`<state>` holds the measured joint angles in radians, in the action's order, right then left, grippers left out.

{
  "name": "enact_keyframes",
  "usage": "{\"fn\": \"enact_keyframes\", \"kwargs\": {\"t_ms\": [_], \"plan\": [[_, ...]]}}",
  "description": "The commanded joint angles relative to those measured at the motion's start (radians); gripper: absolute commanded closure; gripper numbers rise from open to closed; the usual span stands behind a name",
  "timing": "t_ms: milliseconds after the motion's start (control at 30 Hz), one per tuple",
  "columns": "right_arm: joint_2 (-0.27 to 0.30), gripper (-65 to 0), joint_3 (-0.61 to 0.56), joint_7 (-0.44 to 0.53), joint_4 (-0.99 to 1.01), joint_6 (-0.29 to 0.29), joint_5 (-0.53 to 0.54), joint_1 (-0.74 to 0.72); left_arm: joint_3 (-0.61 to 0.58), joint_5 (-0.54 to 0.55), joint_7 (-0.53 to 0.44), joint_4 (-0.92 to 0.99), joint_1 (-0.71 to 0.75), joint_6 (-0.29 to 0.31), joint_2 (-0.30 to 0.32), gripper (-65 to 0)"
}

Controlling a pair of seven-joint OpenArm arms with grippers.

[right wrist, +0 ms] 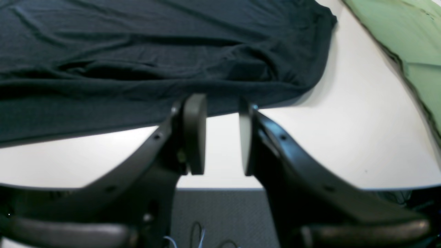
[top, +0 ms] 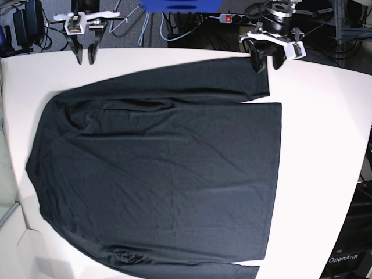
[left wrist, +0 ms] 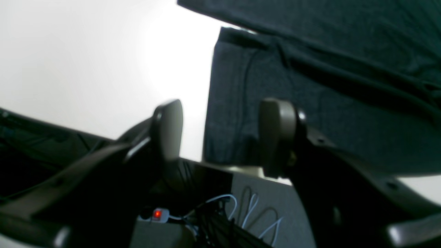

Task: Fold the T-shirt properly
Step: 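Lower both grippers toward the shirt's shoulder edge near each sleeve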

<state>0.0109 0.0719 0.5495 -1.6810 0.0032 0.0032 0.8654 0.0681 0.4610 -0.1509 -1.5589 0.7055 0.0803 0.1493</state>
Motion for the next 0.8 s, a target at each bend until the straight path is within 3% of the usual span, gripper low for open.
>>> {"fn": "enact_keyframes", "kwargs": {"t_ms": [0, 100, 633, 767], "plan": [[0.002, -18.1, 0.003, 0.03, -0.012, 0.002, -0.002, 0.013, 0.0, 0.002, 0.046, -0.01, 0.009, 0.008, 0.002, -33.5], [0.002, -18.1, 0.001, 0.03, -0.012, 0.002, -0.002, 0.013, 0.0, 0.003, 0.083, -0.01, 0.007, 0.009, 0.0, -33.5], [0.001, -18.0, 0.001, 0.03, -0.012, 0.002, -0.002, 0.001, -0.084, 0.002, 0.086, -0.008, 0.039, 0.011, -0.012, -33.2], [0.001, -18.0, 0.001, 0.03, -0.011, 0.002, -0.002, 0.001, -0.083, 0.002, 0.086, -0.01, 0.039, 0.009, -0.01, -25.0]]}}
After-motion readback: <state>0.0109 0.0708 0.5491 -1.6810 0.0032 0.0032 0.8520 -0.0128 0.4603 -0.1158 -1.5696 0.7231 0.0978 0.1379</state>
